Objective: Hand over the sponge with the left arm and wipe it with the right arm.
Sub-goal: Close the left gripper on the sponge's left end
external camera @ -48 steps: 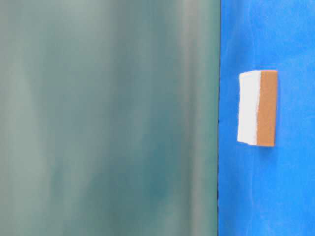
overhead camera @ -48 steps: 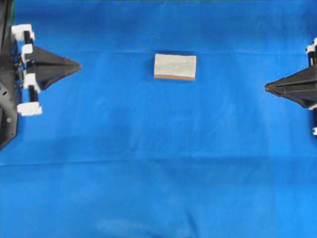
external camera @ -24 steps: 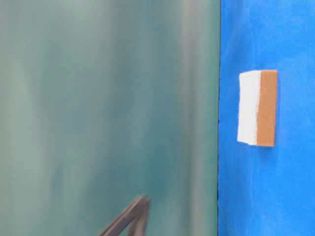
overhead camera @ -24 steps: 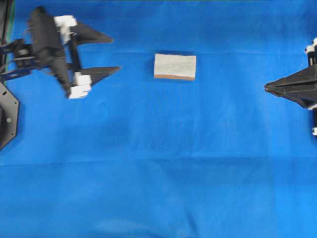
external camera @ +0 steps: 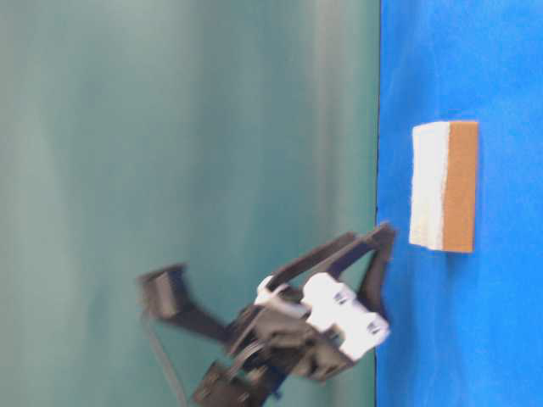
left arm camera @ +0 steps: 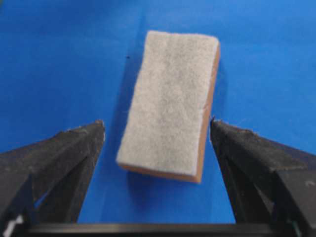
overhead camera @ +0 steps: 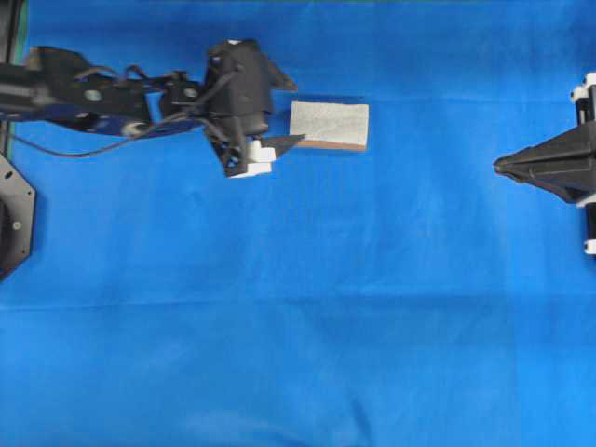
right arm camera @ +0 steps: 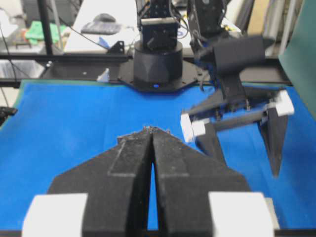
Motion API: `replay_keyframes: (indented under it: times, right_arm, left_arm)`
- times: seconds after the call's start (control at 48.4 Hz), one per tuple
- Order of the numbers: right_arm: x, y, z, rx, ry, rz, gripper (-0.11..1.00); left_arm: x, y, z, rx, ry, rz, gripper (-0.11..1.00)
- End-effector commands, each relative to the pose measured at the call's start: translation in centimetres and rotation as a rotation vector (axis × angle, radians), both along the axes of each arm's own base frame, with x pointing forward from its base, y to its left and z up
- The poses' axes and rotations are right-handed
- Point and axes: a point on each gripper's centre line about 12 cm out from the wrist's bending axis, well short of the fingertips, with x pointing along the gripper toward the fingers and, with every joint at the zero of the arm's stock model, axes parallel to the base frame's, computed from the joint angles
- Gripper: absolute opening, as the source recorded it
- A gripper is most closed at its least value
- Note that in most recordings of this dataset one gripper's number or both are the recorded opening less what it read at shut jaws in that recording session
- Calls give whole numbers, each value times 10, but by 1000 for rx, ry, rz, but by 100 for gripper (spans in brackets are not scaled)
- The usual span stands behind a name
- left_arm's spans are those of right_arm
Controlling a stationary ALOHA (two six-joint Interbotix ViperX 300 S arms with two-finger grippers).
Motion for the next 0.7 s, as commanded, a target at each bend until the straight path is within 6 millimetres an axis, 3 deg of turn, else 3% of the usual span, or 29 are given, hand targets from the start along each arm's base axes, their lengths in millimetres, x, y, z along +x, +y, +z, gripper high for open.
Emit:
replay_keyframes:
  times: [0.0, 0.165, 0.455, 0.682]
  right_arm:
    - [3, 0, 8, 1, -18, 2, -1]
    - [3, 0, 7, 1, -12, 1, -1]
    - [6, 0, 3, -3, 2, 0, -1]
    - [6, 0, 4, -5, 2, 0, -1]
  left_arm:
    - [13, 4, 1, 9, -13, -1, 94]
    - [23, 8, -17, 5, 17, -2, 94]
    - [25, 32, -49, -12, 77, 46, 94]
    - [24, 32, -50, -23, 104, 48, 94]
